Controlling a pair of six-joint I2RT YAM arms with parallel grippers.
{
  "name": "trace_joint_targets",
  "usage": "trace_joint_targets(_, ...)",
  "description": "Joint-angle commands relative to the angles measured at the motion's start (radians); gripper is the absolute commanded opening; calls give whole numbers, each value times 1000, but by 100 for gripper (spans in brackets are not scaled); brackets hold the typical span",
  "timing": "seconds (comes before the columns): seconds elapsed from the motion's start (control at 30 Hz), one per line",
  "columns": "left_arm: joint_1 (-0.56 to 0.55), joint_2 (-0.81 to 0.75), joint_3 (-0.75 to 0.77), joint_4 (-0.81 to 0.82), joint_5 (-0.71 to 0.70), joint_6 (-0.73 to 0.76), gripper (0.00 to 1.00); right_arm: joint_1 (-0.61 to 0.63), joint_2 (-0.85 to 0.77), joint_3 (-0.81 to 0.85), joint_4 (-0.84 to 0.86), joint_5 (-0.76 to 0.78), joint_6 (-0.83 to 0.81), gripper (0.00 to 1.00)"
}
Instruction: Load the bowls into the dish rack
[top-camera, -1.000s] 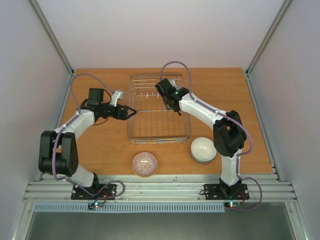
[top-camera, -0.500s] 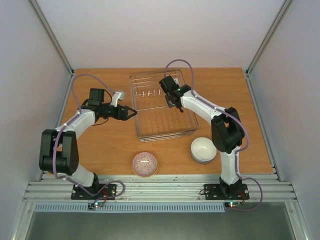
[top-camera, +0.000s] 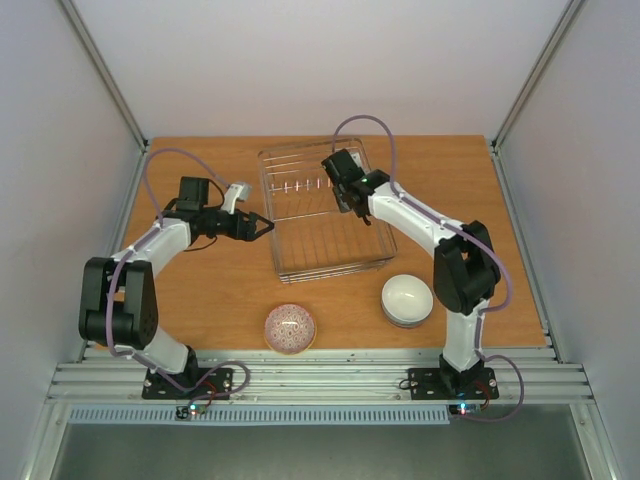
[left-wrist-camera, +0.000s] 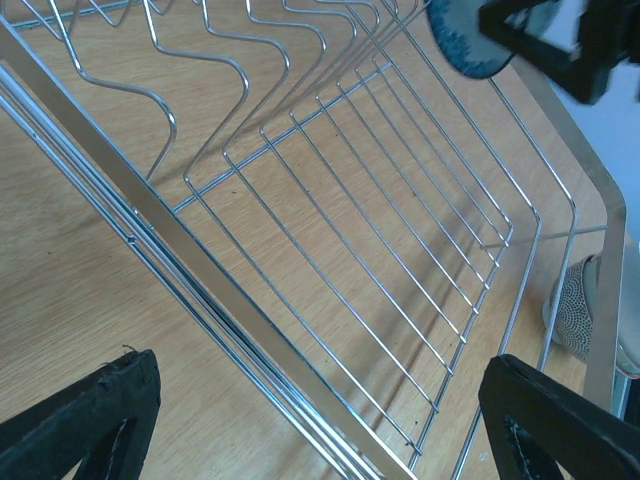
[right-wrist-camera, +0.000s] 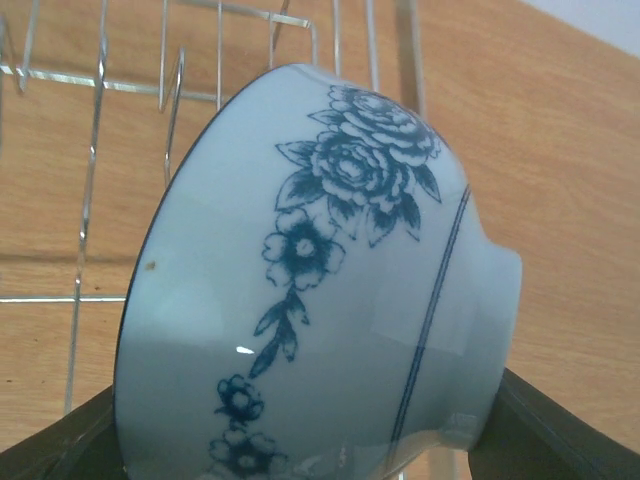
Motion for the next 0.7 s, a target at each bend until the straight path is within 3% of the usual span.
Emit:
trace_joint_targets(0.0,6,23,28,29,20,-9,88,9,-129,2,57,77,-36,1)
trace_joint_targets(0.27,5,26,30,29,23,-14,88,10,-55,110,11,-24,-88,1)
trace_joint_targets(0.67,9,30,28,29,24,-8,88,9,85,219,-13,-11,-146,1)
